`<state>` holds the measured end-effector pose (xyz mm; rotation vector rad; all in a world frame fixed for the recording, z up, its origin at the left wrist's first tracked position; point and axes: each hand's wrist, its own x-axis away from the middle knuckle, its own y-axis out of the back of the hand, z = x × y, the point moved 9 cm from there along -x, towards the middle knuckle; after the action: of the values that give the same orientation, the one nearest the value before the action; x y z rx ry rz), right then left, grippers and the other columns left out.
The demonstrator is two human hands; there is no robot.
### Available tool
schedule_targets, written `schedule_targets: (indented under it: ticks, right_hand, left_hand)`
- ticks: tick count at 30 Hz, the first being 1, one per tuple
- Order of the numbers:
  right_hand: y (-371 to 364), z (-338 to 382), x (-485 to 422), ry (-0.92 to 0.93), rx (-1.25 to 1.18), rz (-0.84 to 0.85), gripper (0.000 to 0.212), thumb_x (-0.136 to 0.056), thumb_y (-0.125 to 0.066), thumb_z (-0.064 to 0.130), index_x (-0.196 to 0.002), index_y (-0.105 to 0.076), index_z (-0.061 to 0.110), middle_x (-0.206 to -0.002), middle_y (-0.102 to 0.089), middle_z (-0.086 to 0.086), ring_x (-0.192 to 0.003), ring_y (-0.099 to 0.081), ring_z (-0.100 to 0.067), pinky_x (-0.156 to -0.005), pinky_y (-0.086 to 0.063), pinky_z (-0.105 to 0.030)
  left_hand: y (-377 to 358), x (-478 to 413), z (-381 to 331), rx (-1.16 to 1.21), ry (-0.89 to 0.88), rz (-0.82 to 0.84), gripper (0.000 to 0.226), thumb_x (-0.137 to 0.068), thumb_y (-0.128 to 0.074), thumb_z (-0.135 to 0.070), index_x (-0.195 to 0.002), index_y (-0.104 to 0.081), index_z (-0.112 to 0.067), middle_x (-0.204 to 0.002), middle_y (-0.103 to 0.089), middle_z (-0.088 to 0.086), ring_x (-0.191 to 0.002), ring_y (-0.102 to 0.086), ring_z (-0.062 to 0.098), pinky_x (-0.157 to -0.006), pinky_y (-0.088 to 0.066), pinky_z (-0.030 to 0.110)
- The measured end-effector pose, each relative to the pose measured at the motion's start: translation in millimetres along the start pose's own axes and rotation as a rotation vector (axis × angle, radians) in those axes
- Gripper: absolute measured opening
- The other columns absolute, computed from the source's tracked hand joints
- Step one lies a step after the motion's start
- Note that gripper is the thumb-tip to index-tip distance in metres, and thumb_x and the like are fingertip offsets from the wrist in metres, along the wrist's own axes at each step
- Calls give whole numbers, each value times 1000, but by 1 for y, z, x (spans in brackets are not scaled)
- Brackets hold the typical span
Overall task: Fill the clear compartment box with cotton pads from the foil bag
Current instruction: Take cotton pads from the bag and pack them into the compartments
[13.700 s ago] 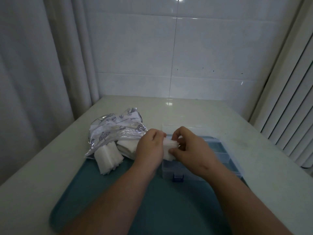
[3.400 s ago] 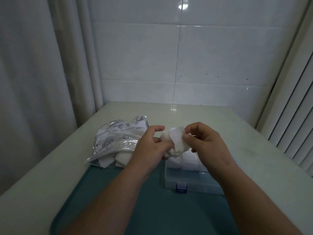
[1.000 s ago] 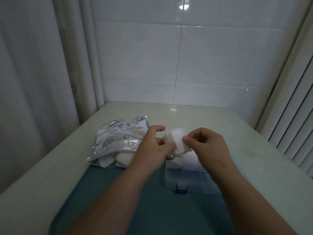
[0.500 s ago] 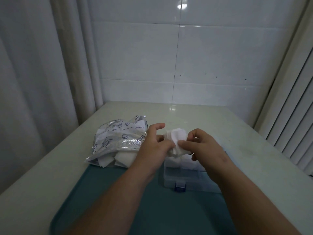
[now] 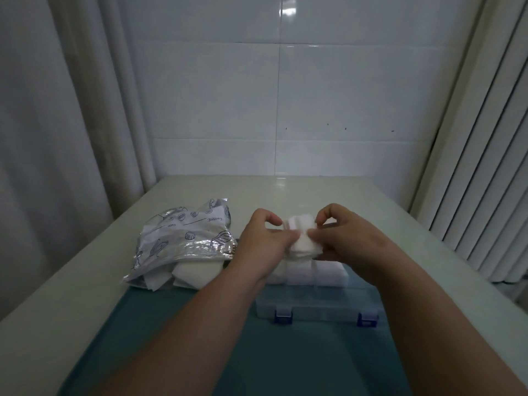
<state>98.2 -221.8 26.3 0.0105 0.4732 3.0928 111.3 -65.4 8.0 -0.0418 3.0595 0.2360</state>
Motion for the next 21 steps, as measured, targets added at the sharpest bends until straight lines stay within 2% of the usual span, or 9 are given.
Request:
schedule_targets:
  ticks: [2, 6, 9, 12, 16, 19, 21]
  right_hand:
    - [12, 1, -2, 25, 90, -27, 11, -90, -63, 5, -93, -53, 9, -95, -68, -21, -85, -70, -33, -75, -61, -44]
    - [39, -10, -4, 8, 171, -110, 10, -90, -64, 12, -93, -54, 11, -93, -68, -18, -83, -70, -32, -75, -61, -44]
    - [54, -22, -4, -28, 187, -142, 9, -92, -62, 17, -89, -54, 13, -91, -66, -15, -79, -65, -27, -70, -59, -34]
    - [64, -31, -2, -51, 224, -143, 9, -92, -61, 19, -90, -56, 12, -89, -65, -15, -75, -58, -24, -66, -50, -33]
    - [76, -36, -4, -62, 333, -172, 8, -91, -60, 21, -92, -57, 14, -94, -64, -11, -85, -61, -28, -69, -51, -34]
    - [81, -37, -5, -64, 367, -201, 7, -91, -60, 21, -92, -58, 14, -93, -64, -10, -80, -60, -25, -69, -53, -35]
    - [83, -38, -5, -73, 398, -206, 8, -90, -60, 22, -91, -58, 14, -93, -64, -9, -79, -60, -24, -71, -54, -36]
  left_hand:
    - [-13, -4, -5, -28, -16, 9, 26, -75, -77, -20, -88, -54, -22, -92, -68, 9, -86, -68, 27, -78, -58, 45]
    - [-43, -10, -7, -55, -4, 59, 30, -77, -75, -16, -89, -48, -24, -87, -70, 11, -85, -69, 31, -78, -57, 52]
    - [-66, -13, -8, -95, -13, 119, 23, -84, -70, -14, -88, -49, -21, -87, -67, 9, -77, -66, 25, -74, -57, 43]
    - [-83, -14, -6, -142, -18, 145, 18, -84, -69, -13, -80, -53, -21, -85, -66, 10, -67, -59, 20, -67, -55, 38]
    - [-98, -12, -3, -178, 15, 153, 18, -84, -66, -13, -75, -54, -22, -93, -67, 12, -70, -58, 22, -62, -53, 37]
    - [-104, -12, -5, -204, 22, 165, 16, -85, -64, -11, -77, -55, -21, -92, -65, 11, -70, -58, 21, -56, -50, 30]
    - [-107, -12, -7, -242, 33, 186, 14, -85, -62, -8, -79, -56, -19, -93, -65, 12, -75, -61, 24, -61, -57, 33]
